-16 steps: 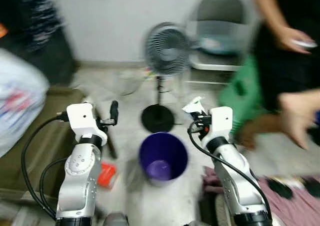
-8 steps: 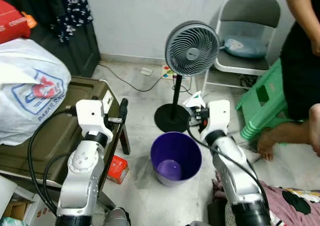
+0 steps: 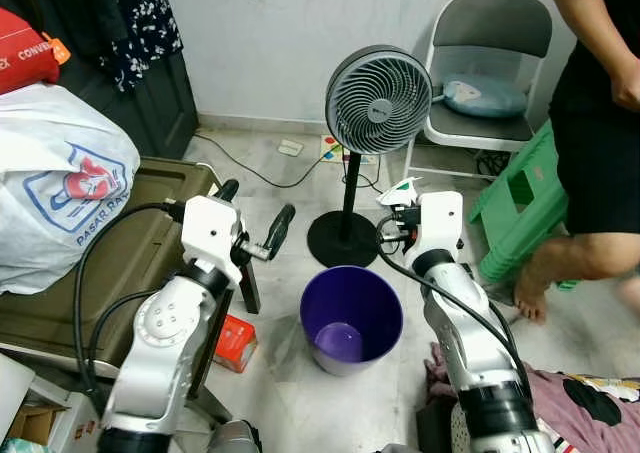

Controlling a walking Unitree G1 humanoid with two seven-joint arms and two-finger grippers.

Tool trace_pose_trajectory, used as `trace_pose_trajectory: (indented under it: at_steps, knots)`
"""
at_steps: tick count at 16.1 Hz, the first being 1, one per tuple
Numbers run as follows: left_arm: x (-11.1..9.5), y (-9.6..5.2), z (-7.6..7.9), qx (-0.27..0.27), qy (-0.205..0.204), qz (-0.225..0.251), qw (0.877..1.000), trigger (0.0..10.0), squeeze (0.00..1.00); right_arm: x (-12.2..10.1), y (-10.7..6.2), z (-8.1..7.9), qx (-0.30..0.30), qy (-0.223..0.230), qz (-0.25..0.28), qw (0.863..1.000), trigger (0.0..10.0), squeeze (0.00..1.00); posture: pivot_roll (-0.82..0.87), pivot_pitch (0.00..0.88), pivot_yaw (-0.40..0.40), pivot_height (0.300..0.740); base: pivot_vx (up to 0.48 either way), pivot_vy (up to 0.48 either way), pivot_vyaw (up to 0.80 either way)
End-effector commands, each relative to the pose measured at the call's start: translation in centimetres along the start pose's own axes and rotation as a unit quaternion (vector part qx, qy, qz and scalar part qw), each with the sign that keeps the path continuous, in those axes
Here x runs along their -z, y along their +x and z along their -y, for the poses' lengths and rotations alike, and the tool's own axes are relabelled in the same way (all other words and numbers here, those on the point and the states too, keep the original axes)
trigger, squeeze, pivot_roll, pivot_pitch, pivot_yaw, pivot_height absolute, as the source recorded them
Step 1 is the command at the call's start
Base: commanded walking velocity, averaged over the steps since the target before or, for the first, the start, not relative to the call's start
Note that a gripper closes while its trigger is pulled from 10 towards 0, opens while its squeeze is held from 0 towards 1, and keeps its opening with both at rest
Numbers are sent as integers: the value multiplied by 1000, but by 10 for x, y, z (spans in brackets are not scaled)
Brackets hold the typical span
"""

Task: Clean up the room

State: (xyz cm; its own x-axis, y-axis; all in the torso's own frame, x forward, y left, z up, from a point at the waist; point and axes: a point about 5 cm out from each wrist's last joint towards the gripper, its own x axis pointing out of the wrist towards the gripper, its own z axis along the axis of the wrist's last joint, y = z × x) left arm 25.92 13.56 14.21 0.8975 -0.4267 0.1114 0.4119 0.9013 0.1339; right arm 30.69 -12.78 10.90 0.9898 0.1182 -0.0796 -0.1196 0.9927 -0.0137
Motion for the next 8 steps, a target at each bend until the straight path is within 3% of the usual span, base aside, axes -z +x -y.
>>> trace_pose_trajectory:
  at_steps: [1, 3, 5, 8]
  knots:
    - [4, -3, -1, 3, 22, -6, 1000, 10000, 0, 3, 2, 3, 14, -3, -9, 1000, 10000, 0, 17, 0, -25, 740, 0, 0, 0]
    - [12, -10, -6, -8, 62, -16, 998, 10000, 0, 11, 0, 2, 27, -1, -31, 999, 10000, 0, 15, 0, -16, 740, 0, 0, 0]
    - [20, -25, -10, -13, 63, -36, 997, 10000, 0, 17, -6, -2, 29, -15, -43, 999, 10000, 0, 18, 12, -1, 740, 0, 0, 0]
    - [21, -40, -4, 12, 73, -53, 996, 10000, 0, 27, -4, -8, 46, 0, -76, 996, 10000, 0, 51, 103, 17, 740, 0, 0, 0]
